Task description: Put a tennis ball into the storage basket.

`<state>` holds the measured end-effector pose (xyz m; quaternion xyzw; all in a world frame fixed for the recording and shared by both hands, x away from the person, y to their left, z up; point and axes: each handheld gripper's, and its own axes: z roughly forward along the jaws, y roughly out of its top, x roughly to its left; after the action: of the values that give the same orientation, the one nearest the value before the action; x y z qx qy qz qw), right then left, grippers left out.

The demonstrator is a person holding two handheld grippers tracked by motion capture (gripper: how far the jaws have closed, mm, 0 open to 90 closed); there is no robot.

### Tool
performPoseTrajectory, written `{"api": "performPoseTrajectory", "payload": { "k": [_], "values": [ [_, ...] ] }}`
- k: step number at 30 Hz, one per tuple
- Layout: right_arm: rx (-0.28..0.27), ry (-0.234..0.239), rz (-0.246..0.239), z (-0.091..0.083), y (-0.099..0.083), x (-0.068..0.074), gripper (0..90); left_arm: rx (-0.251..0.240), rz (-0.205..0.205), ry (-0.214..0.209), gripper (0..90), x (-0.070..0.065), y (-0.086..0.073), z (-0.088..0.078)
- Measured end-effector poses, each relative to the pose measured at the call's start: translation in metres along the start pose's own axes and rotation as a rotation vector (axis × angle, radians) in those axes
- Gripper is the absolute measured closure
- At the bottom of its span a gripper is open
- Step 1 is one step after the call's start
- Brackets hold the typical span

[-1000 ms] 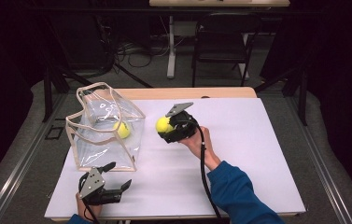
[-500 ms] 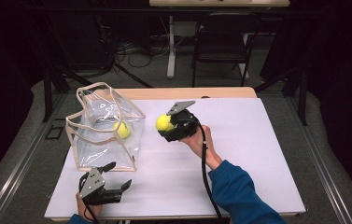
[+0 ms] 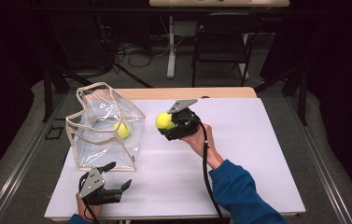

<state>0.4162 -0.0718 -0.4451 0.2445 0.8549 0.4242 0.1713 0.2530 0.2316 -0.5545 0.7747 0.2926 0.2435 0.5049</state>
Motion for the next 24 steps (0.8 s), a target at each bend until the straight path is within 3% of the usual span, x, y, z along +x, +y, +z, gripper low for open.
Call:
{"api": "performPoseTrajectory", "payload": {
  "k": [24],
  "values": [
    [-0.035,-0.003,-0.010,-0.0100,0.0092,0.0020,26.7,0.003,0.001,0.000,16.0,0.0001,0.0002,-0.0005]
  ]
}}
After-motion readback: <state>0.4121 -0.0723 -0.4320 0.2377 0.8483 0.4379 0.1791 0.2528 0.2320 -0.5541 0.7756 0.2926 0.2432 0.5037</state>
